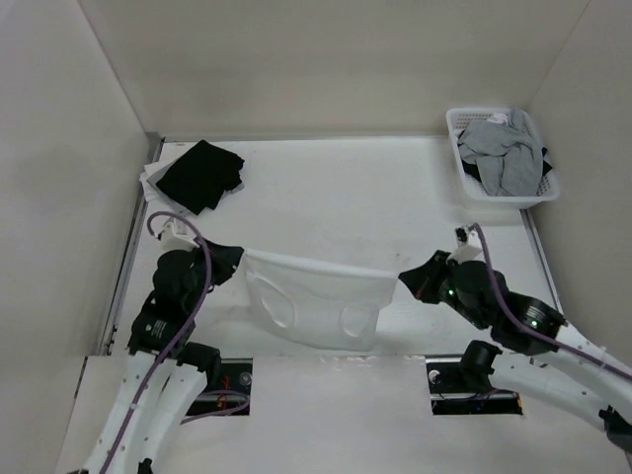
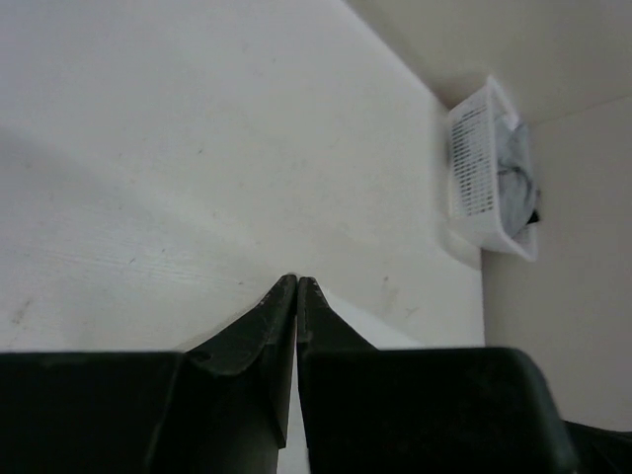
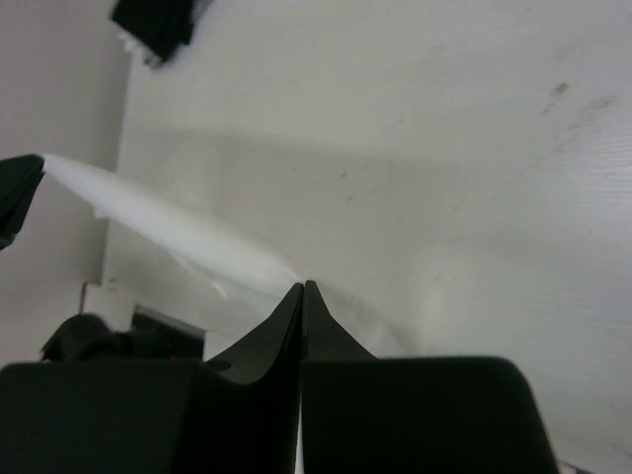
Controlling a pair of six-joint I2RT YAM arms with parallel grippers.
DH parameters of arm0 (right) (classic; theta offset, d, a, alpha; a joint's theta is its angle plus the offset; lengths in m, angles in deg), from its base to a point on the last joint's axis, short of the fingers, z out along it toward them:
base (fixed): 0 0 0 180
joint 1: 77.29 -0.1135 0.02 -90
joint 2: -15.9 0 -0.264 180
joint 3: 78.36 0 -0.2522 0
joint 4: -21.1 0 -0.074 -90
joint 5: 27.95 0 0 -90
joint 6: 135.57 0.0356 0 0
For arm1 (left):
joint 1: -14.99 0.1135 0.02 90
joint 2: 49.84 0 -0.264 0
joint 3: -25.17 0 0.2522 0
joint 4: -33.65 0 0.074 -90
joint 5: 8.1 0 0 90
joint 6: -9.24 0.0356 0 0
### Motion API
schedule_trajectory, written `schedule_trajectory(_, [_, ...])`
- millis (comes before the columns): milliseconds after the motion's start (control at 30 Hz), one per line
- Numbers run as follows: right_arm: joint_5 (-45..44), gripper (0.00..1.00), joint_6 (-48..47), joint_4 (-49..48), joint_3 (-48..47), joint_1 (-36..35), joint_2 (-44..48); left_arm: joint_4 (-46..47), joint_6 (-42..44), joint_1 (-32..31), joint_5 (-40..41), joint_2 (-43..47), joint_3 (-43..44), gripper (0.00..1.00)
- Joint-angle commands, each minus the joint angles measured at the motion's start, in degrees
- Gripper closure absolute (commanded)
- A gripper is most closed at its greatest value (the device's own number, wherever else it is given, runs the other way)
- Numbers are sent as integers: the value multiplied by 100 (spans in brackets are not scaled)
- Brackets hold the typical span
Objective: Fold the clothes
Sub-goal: Fold the tank top
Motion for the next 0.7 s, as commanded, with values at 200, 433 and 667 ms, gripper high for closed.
schedule_trajectory(200, [3046,99,-1284,-3079,581,3411,-2600,3096,-113,213,-154,-3301,-126,97])
schedule_trajectory(433, [3116,99,-1496,-3625,-517,4010,-4421,4135,-131,266,-75,-5623,1026,97])
schedule_trajectory(667, [3169,99,-1513,-3793,-844,4107,-5100,4479,-210,459,-154,-6460,1291,96])
